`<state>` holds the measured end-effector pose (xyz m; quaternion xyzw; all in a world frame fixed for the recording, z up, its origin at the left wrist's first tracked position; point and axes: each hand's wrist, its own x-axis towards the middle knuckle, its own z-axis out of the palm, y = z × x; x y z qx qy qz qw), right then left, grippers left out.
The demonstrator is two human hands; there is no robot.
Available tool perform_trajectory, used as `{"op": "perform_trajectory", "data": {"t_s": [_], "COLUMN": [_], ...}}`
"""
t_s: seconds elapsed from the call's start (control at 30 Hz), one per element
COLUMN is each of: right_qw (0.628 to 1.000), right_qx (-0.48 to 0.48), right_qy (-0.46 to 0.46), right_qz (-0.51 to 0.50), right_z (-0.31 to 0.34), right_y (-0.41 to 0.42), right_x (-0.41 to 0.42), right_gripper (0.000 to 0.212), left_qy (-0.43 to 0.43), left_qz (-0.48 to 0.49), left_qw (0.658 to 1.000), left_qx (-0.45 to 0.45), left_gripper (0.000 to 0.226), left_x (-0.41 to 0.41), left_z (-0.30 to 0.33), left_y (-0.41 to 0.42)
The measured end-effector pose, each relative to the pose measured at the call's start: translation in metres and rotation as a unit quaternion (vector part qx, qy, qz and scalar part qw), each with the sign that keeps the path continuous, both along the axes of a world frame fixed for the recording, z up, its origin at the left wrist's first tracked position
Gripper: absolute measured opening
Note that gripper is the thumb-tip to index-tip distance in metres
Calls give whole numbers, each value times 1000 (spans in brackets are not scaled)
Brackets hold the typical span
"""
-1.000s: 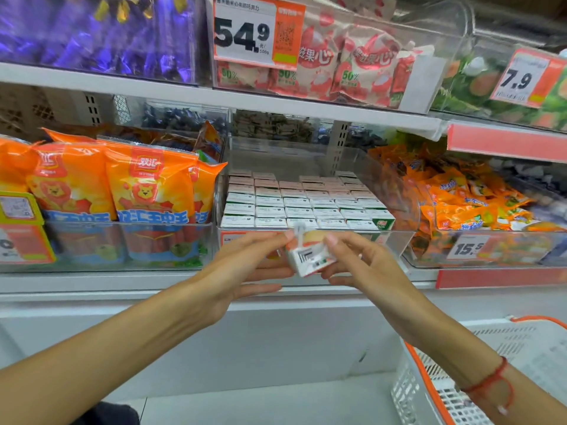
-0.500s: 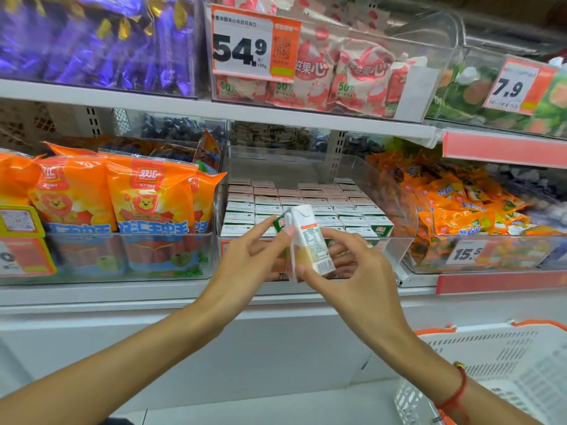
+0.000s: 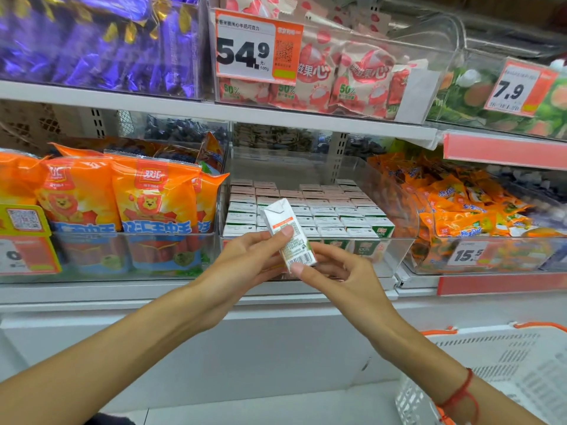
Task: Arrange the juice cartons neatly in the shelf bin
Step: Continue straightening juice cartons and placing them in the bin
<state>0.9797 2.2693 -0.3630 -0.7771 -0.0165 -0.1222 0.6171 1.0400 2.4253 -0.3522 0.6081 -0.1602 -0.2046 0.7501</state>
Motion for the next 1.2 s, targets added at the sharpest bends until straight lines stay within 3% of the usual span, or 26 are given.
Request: {"op": "perform_trajectory", "data": {"t_s": [0.13,0.2,0.27,0.43,0.57,0.67,0.83,0.97,1.03,1.2], "right_qw": [989,976,970,998,998,996,995,989,990,992], "right_qx": [-80,-153,-191,-61,8,15,-16,-81,-66,-46], "right_qy": [-42,-75,-91,-19,-47,-66,-90,-118,-117,-119], "right_qz": [-115,-133,-118,13,42,50,45,20,34,17], "right_z": [-2,-3,-5,-3,1,2,1,5,8,7], "right_y": [-3,-3,-4,-17,-21,-22,-22,-25,-27,-30], "right_x": [1,1,0,0,-2,-3,-4,0,1,3], "right_gripper": [50,55,58,57,47,45,40,31,30,34], "left_qy": [-59,-75,-111,-290,-424,-462,-437,-286,-224,-182], "left_qz": [57,70,89,84,131,138,132,65,25,-9], "left_qw": [996,994,989,948,882,863,880,955,974,983], "left_qx": [35,29,34,103,155,150,131,54,30,37], "left_gripper": [18,4,9,46,59,63,57,47,49,44], "left_x": [0,0,0,0,-2,-5,-6,-7,-10,-11], "left_z": [-7,-8,-8,-5,-6,-5,-6,-6,-5,1], "left_y": [-5,-5,-4,6,8,7,4,0,-2,-5]}}
